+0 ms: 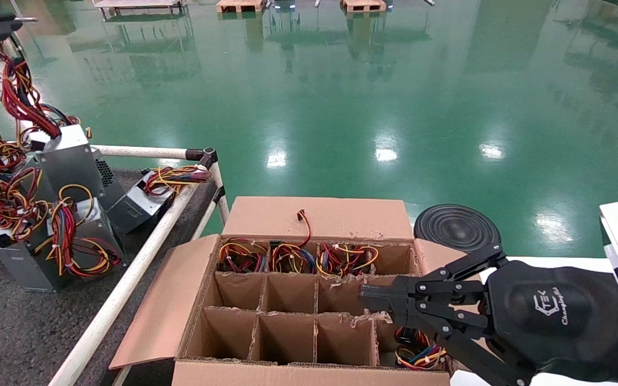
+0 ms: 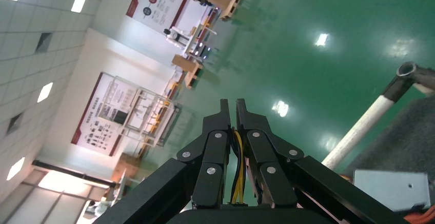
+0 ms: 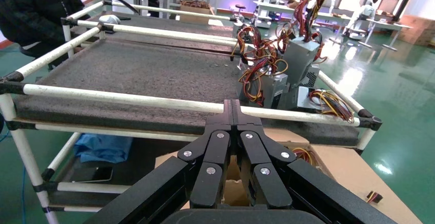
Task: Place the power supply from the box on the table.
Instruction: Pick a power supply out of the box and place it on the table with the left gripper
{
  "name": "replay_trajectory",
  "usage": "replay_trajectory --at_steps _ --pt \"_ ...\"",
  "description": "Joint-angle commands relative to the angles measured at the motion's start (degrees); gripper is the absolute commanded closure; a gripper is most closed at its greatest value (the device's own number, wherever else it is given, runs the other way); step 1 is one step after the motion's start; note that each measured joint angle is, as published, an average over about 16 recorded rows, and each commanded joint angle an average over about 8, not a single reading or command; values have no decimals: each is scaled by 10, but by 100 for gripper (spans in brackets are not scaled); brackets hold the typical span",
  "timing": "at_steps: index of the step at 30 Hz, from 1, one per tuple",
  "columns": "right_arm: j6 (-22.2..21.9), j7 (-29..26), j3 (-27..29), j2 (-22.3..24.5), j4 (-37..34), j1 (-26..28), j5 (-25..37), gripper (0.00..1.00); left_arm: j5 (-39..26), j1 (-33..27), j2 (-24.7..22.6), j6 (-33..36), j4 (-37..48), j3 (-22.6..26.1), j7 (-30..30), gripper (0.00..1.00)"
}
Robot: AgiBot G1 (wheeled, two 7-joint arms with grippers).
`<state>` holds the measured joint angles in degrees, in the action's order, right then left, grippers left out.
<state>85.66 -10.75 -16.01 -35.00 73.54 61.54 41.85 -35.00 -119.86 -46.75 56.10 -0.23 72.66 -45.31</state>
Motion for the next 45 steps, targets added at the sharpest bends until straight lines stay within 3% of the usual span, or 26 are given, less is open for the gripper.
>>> replay_trajectory --at_steps 1,35,36,43,44,45 --pt "0 0 0 0 0 0 0 100 3 5 3 3 -2 -3 0 100" --pt "0 0 0 0 0 0 0 100 89 179 86 55 -5 -88 2 100" --pt "0 0 0 0 0 0 0 100 91 183 87 56 -5 -90 2 97" --pt "0 0 0 0 0 0 0 100 103 209 92 67 -11 -101 -2 9" --pt "0 0 0 0 0 0 0 100 104 211 92 68 -12 -102 -2 0" --pt "0 0 0 0 0 0 0 100 105 213 92 69 -13 -103 -3 0"
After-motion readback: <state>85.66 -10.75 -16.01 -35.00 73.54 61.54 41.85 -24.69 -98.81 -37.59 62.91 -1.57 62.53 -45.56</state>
